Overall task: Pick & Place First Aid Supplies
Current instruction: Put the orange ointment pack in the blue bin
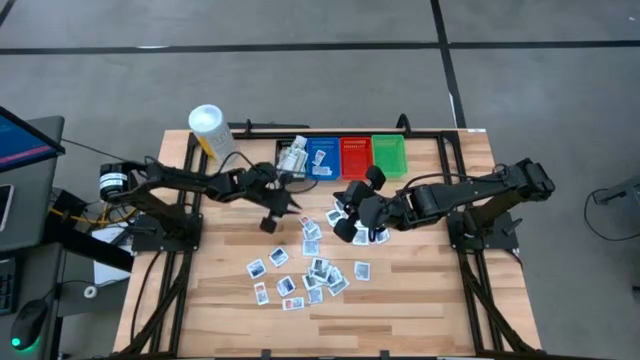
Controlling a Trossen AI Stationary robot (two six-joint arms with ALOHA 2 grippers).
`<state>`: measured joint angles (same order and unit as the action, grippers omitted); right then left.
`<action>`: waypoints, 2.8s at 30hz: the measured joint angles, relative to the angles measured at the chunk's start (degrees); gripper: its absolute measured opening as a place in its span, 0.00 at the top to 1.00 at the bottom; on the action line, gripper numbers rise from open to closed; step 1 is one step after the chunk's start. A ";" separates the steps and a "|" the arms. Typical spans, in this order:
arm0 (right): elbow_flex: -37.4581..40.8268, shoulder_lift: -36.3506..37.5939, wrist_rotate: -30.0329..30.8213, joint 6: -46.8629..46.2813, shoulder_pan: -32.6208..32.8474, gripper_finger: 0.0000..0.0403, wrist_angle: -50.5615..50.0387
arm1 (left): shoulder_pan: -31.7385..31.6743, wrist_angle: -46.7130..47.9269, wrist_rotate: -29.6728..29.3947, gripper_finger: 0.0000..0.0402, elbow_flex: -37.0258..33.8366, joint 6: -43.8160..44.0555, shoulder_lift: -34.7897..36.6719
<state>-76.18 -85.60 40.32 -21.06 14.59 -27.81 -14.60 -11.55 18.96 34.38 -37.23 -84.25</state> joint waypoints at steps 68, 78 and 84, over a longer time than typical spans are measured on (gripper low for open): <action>0.00 0.00 -2.89 0.00 0.00 1.00 -0.48 | 2.61 -10.22 -3.04 0.99 -3.21 17.01 -14.70; 0.00 0.00 -3.04 0.00 0.02 1.00 -0.42 | 2.68 -9.65 -5.09 0.99 -3.47 17.20 -7.86; 0.00 0.00 -3.02 0.00 0.00 1.00 -0.38 | 2.65 -10.17 -8.99 0.99 -3.42 16.96 -2.51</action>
<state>-76.18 -85.60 37.29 -21.06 14.59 -28.19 -11.94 -21.71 9.97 30.96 -20.27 -86.76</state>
